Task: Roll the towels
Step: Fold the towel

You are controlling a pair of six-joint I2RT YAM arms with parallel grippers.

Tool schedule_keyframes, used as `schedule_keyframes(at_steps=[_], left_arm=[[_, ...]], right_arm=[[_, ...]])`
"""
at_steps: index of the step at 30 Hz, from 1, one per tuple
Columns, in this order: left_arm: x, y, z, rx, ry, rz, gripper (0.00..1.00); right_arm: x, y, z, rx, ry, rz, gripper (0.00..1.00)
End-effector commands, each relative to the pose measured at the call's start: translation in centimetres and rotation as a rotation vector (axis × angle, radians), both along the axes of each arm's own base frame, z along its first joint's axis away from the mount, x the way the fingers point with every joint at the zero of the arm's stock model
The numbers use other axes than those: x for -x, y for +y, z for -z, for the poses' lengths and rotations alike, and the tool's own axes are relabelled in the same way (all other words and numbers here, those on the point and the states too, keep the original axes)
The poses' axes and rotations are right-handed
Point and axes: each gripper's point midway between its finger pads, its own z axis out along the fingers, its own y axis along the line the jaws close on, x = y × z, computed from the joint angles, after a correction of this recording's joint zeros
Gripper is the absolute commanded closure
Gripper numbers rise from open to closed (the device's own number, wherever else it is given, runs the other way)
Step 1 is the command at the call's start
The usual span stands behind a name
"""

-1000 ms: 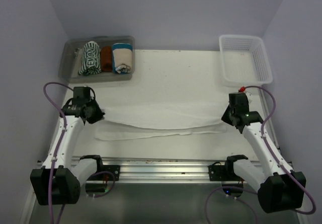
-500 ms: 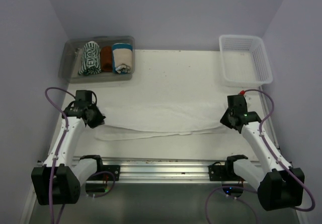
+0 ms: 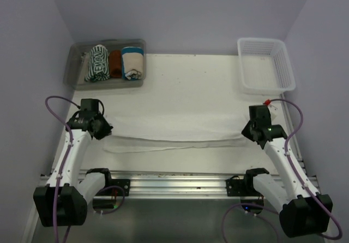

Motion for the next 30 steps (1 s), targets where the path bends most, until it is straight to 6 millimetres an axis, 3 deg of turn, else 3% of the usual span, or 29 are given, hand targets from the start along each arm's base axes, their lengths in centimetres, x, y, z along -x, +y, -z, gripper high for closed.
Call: schedule_keyframes(at_steps=[1,12,13,14,16,17,18,21,27,30], left_arm=[[0.8,-0.1,0.1,0.018,0.000,-0.032,1.00],[1.1,0.0,1.0,0.017,0.055,-0.044,1.00],[1.2,-0.3,1.2,0.031,0.062,-0.032,0.96],[1.1,-0.4,1.4,0.037,0.064,-0.028,0.73],[1.4,-0.9,1.9,0.060,0.075,-0.015,0.44],[1.4,-0.9,2.0,0.061,0.075,-0.017,0.30],[1.4,-0.9,2.0,0.061,0.074,-0.013,0.27],[0.8,-1.2,1.1,0.078,0.041,0.000,0.24],[-2.1,-0.4,-1.8,0.027,-0.068,0.013,0.30],[-3.4,-0.5,-2.0,0.031,-0.086,0.030,0.34]], right_arm=[[0.7,-0.3,0.4,-0.006,0.004,0.044,1.00],[1.3,0.4,2.2,-0.051,0.057,0.055,1.00],[1.1,0.5,2.2,-0.052,0.051,0.053,0.99],[1.0,0.5,2.2,-0.055,0.050,0.050,0.93],[0.7,0.7,2.2,-0.062,0.047,0.039,0.81],[0.6,0.8,2.2,-0.063,0.049,0.033,0.68],[0.5,0.9,2.1,-0.064,0.048,0.025,0.60],[-0.2,1.0,1.7,-0.060,0.038,0.010,0.42],[-2.0,0.7,0.5,-0.022,0.026,-0.019,0.39],[-3.7,2.6,-0.7,-0.075,-0.015,-0.133,0.41]])
